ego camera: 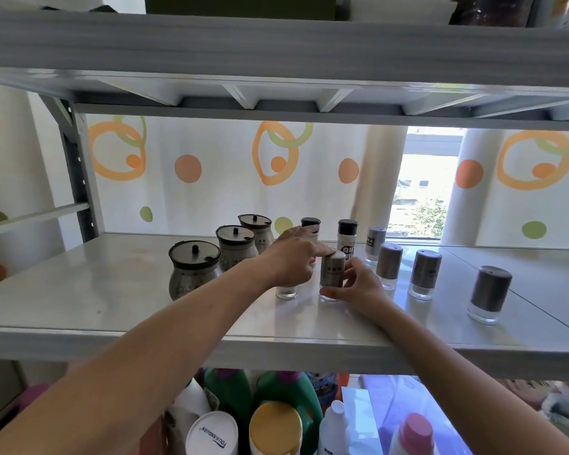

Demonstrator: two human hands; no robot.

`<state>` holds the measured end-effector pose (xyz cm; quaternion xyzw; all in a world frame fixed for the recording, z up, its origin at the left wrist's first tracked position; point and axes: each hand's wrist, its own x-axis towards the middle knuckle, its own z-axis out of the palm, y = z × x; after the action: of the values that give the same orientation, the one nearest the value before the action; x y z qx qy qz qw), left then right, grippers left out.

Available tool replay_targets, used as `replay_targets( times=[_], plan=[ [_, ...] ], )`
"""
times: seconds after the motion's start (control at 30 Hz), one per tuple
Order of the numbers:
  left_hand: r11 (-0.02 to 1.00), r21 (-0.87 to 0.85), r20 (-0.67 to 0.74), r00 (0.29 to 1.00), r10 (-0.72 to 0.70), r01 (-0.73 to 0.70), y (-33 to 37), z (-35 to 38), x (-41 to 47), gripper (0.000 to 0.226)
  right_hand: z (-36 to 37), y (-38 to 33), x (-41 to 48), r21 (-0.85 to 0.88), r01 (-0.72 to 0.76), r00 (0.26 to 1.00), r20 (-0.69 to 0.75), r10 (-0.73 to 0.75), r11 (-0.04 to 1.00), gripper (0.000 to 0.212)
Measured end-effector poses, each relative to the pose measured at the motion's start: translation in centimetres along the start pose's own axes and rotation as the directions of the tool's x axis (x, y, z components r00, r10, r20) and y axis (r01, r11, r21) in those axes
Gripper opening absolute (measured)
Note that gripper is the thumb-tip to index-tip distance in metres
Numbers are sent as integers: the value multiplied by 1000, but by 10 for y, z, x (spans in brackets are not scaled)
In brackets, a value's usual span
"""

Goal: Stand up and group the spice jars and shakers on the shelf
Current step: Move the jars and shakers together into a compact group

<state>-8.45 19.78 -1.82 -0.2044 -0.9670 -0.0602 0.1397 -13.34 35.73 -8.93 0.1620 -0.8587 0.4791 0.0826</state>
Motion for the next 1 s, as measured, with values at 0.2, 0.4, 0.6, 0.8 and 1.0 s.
replay_targets(
  times=[0.2,0.4,0.6,0.8,1.0],
  plan=[
    [1000,2,15,1000,-1,1,3,-5,-4,58,-1,1,-3,3,9,1000,26,-9,1000,47],
    [999,41,111,993,-35,31,-5,-13,-1,65,-12,-7,-1,-43,33,989,144,-26,999,54],
    [964,-71,14,967,-255,255,-38,-20,6,53,-43,-54,29,-14,179,984,20,-179,984,49],
    [951,5,82,948,-307,308,-43,-22,6,43,-39,-95,56,-303,328,943,167,-289,895,24],
    [948,45,100,943,-317,314,-44,-25,16,53,-22,-97,75,-417,353,903,387,-188,837,35]
  ],
)
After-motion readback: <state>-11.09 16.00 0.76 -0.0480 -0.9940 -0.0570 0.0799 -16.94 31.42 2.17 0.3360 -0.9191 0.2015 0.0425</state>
